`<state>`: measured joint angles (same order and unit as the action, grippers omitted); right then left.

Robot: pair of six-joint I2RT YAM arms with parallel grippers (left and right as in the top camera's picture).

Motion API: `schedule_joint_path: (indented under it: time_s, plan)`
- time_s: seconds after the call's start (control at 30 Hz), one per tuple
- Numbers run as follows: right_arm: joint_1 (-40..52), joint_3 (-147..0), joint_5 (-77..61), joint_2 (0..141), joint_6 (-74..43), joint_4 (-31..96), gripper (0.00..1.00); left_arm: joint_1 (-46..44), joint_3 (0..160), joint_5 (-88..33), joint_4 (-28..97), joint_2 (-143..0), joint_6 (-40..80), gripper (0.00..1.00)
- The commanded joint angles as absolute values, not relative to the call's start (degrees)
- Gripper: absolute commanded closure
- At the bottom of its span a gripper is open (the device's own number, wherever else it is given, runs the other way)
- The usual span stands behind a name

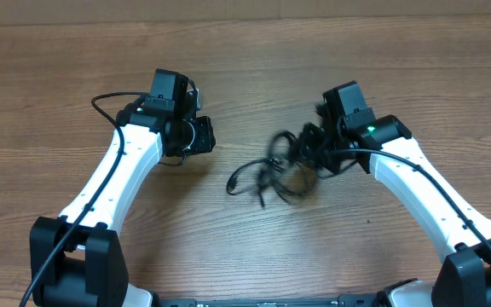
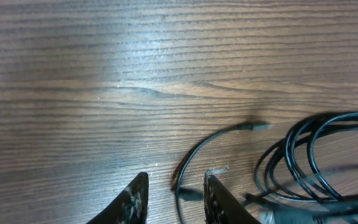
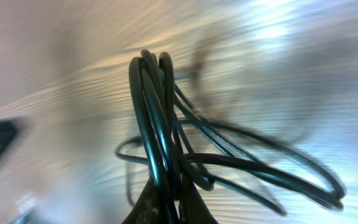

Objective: Untangle cables

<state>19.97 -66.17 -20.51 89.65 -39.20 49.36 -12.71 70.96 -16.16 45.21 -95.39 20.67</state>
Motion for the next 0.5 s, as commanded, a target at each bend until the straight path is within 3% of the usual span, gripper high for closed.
schedule_joint_path:
  time_s: [0.0, 0.07, 0.17, 0.33, 0.47]
  plan:
    - [19.9, -65.82, -4.25, 89.49, -38.79, 54.46, 0.96, -12.8, 70.48, -17.69, 45.28, -96.01, 21.26, 0.71]
    - [19.9, -65.63, -4.08, 89.49, -37.41, 56.86, 0.91, -12.82, 70.48, -20.99, 44.84, -96.01, 18.7, 0.68]
    - [19.9, -65.63, -2.44, 89.49, -34.09, 58.78, 0.64, -13.02, 70.48, -23.44, 44.66, -96.01, 16.58, 0.55]
    - [18.85, -65.63, 7.03, 89.49, -34.5, 61.23, 0.59, -14.04, 70.48, -25.61, 44.75, -96.01, 12.73, 0.51]
    - [15.94, -65.63, 11.64, 89.49, -37.95, 62.63, 0.43, -15.35, 70.48, -25.78, 44.8, -96.01, 10.2, 0.51]
